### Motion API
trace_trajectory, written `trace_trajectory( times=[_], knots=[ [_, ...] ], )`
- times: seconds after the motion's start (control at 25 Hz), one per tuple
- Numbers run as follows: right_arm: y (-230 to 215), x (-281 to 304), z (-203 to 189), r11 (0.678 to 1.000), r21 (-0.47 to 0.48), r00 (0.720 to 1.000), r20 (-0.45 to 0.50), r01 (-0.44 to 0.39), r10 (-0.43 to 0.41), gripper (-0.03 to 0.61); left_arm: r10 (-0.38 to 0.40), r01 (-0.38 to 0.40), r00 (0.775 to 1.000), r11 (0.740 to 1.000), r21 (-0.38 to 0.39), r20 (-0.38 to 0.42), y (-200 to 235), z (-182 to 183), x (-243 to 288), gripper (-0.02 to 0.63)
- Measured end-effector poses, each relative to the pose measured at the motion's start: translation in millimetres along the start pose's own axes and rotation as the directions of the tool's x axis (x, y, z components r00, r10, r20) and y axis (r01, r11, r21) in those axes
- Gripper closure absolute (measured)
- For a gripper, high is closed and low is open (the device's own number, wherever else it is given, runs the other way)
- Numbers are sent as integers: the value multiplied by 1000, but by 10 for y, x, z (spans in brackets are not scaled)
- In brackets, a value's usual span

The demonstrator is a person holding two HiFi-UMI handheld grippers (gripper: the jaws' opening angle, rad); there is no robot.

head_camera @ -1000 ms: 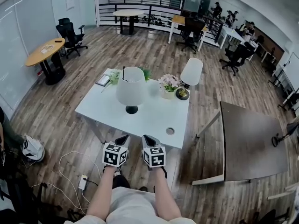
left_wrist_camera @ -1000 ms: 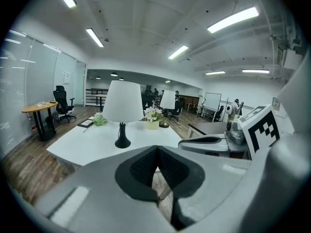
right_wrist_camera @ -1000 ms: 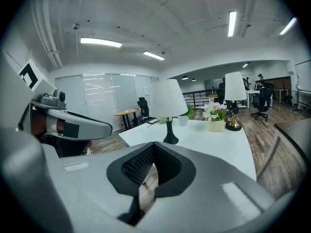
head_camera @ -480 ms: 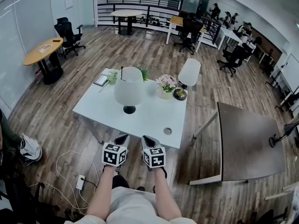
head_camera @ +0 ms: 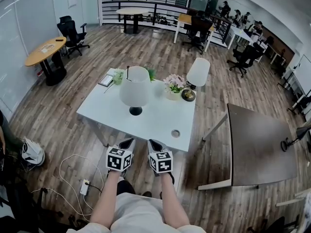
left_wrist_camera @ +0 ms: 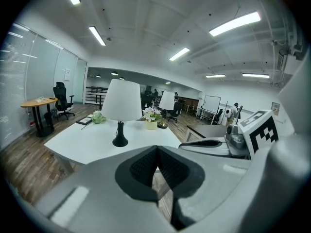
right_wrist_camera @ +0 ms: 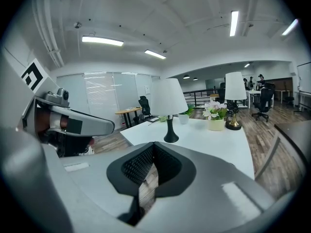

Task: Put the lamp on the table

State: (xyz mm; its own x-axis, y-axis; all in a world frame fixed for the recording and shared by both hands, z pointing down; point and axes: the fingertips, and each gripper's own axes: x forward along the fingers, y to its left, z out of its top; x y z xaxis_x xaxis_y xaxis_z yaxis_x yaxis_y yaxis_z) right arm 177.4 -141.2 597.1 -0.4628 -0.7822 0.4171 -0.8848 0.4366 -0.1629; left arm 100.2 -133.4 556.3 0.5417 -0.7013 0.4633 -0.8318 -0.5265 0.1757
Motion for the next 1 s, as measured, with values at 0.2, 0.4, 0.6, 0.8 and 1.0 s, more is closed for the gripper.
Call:
trace_trajectory(
  times=[0.2,0.4,0.6,0.8,1.0],
  knots=[
    [23,-5,-14,1000,0,1000,0,-1,1,565,-1,1,1000,1000,0,-3,0,-35,-26,614],
    [71,-11,-23,1000,-3,1000,2,-3,3,565,-2,2,1000,1000,-6,-3,4,-61,-58,614],
    [83,-27,-26,1000,-7,1000,-1,-1,1,565,-9,9,1000,1000,-11,-6,-21,-96,-62,614],
    [83,-82,-87,1000,0,1000,-6,7,-7,565,-12,12,1000,1000,-24,-11,-37,-176,-92,614],
    [107,-103,-120,1000,-5,1000,-9,6,-6,565,-17,17,1000,999,-35,-18,-58,-229,-89,614]
  ],
)
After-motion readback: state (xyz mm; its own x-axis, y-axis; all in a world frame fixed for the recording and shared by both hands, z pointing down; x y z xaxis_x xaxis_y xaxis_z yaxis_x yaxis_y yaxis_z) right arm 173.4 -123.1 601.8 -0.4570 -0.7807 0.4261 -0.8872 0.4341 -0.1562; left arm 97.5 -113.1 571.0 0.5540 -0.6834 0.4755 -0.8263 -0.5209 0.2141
